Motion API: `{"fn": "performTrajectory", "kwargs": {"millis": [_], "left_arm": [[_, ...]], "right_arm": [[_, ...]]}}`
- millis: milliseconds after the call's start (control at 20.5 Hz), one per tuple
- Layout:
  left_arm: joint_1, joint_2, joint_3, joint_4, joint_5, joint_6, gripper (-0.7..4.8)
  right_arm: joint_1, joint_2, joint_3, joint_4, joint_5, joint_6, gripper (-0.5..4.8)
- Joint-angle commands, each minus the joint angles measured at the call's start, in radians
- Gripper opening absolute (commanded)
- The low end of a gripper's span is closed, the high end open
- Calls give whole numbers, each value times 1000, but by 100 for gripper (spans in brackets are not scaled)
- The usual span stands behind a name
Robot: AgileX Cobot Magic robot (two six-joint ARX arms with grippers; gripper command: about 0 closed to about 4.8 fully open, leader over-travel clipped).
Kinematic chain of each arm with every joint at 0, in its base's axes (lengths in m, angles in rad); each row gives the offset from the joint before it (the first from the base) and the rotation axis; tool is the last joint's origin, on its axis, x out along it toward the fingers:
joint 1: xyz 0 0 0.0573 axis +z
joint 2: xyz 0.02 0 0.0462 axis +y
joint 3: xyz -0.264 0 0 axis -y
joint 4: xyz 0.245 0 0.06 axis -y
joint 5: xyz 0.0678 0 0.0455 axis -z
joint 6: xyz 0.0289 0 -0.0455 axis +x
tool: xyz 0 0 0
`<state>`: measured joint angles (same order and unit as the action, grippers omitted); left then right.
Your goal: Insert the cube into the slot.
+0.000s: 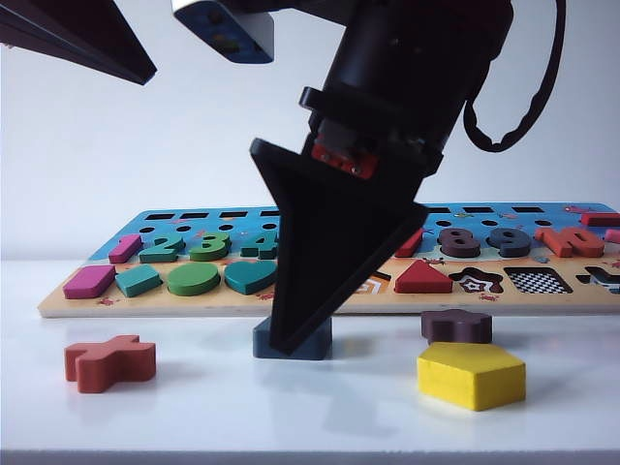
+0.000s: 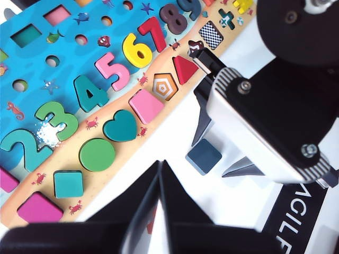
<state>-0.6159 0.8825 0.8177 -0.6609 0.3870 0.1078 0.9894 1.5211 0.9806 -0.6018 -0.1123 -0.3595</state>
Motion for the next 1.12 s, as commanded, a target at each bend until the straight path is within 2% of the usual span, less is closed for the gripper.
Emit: {"fn": "performTrajectory", "kwargs": {"millis": [49, 1123], "left_arm": [[-2, -3, 4, 19, 6, 5, 10], [-2, -26, 4, 19, 6, 5, 10]], "right_arm": [[-4, 1, 3, 21, 5, 0, 269], [-11, 3, 3, 26, 7, 0, 259]]}}
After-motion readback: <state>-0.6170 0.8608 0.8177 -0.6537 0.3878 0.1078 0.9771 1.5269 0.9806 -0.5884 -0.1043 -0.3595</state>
